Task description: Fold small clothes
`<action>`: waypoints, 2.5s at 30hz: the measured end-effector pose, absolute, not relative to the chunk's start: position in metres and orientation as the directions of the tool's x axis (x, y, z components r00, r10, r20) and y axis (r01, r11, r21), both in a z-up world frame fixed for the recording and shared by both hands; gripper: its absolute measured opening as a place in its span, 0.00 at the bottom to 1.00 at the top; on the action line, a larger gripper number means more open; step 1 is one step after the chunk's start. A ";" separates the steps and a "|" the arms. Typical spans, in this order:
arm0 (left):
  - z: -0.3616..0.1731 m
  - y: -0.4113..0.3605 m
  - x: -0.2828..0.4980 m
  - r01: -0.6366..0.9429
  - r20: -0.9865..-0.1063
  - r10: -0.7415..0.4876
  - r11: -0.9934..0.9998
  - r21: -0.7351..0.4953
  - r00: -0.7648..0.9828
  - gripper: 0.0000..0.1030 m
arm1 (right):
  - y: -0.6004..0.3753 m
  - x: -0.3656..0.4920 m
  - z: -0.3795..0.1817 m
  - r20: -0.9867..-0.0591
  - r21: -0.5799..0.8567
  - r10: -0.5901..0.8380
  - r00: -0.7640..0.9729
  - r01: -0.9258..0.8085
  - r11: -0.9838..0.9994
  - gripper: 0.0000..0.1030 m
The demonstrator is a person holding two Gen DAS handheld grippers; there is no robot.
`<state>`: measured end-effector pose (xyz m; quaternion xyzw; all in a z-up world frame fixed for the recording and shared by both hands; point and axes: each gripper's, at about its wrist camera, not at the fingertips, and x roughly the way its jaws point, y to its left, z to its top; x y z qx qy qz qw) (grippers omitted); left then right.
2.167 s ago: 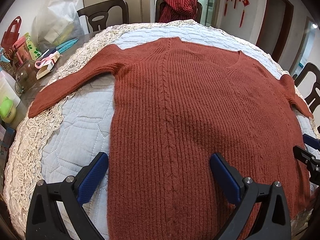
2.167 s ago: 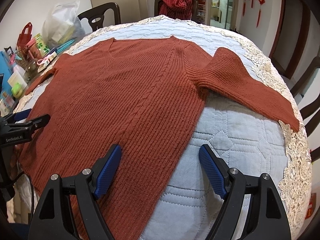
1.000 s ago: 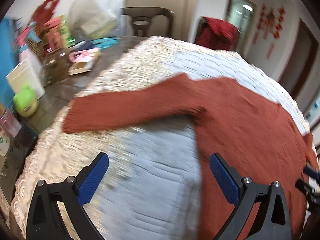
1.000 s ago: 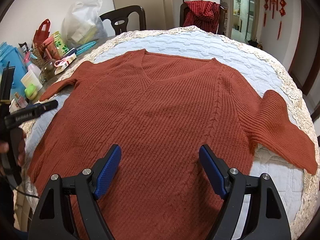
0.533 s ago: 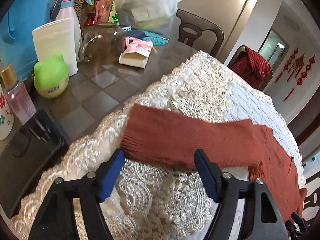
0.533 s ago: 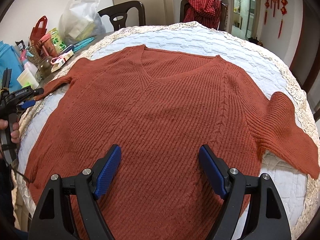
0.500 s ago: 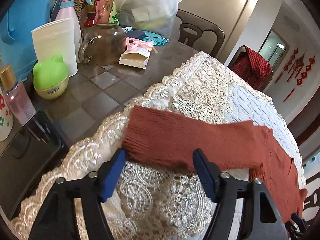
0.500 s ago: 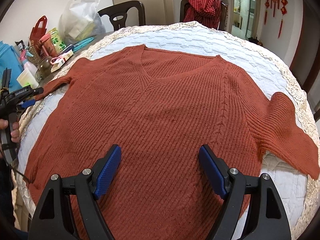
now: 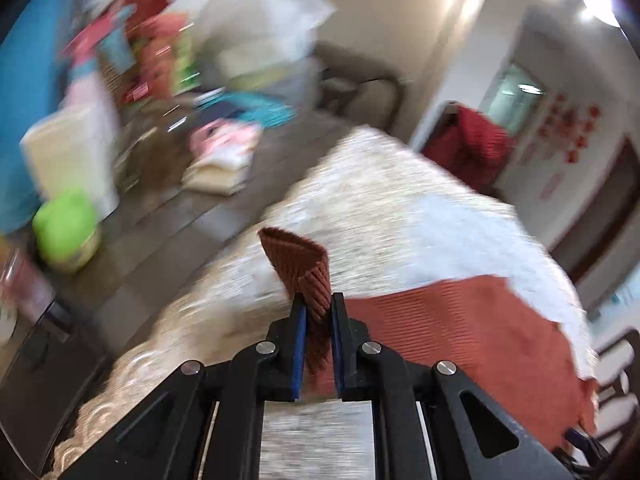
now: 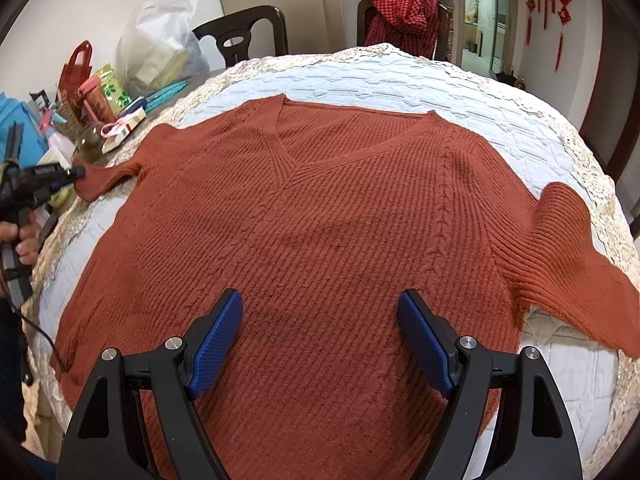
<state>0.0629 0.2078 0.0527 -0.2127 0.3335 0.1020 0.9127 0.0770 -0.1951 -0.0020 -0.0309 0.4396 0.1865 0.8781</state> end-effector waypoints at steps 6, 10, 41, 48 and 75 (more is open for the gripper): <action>0.097 0.130 0.089 -0.043 -0.557 -0.161 0.941 -0.335 0.815 0.12 | -0.208 0.073 0.001 -0.768 0.151 0.322 0.553 -0.332 0.931 0.78; 0.096 0.071 0.110 0.116 -0.549 -0.305 0.929 -0.352 0.778 0.13 | -0.217 0.070 0.004 -0.761 0.167 0.326 0.562 -0.316 0.934 0.78; 0.040 0.107 0.111 0.030 -0.674 -0.212 0.962 -0.271 0.708 0.39 | -0.159 0.182 -0.010 -0.782 0.329 0.448 0.434 -0.323 0.887 0.28; 0.033 0.094 0.117 0.095 -0.677 -0.256 0.959 -0.267 0.690 0.37 | -0.157 0.178 0.010 -0.744 0.322 0.471 0.474 -0.363 0.875 0.05; 0.031 0.060 0.122 0.076 -0.733 -0.081 0.996 -0.040 0.676 0.37 | -0.167 0.188 0.012 -0.766 0.229 0.400 0.503 -0.369 0.901 0.15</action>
